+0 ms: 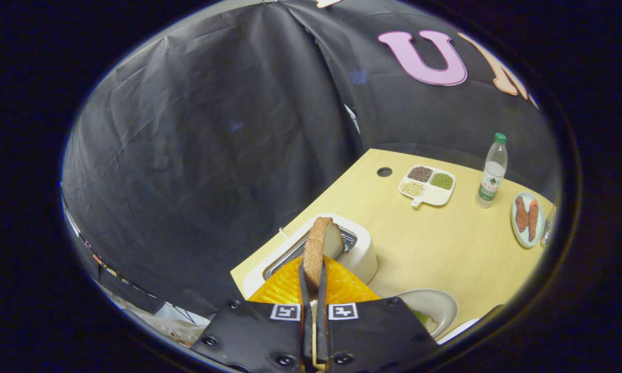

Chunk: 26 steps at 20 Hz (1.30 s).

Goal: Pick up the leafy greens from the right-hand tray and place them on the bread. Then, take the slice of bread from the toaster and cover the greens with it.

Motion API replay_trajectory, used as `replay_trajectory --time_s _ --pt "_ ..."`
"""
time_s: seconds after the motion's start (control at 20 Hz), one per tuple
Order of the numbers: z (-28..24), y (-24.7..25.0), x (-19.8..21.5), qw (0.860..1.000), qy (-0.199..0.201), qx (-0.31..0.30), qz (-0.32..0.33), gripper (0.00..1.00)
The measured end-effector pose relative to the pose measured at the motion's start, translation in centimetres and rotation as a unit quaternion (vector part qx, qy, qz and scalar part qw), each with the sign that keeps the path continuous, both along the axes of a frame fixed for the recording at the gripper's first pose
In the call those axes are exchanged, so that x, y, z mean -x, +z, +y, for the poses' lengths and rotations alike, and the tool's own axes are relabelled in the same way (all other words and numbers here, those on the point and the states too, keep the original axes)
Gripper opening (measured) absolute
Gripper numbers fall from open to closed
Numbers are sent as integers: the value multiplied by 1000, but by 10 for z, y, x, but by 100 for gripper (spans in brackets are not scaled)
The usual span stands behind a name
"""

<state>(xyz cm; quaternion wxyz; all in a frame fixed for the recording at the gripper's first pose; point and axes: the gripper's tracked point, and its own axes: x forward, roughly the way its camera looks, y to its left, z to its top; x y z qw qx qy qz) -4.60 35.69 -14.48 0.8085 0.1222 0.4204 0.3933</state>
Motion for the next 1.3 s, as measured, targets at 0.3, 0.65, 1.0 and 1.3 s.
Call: replay_trajectory --time_s 0.3,0.65,1.0,1.3 --pt "-26 5 -3 999 -27 -24 3 6" --pt "-72 -10 3 997 -70 -21 21 6" --pt "-106 -51 18 993 -103 -13 62 6" --pt "-125 -81 40 989 -111 -7 92 6"
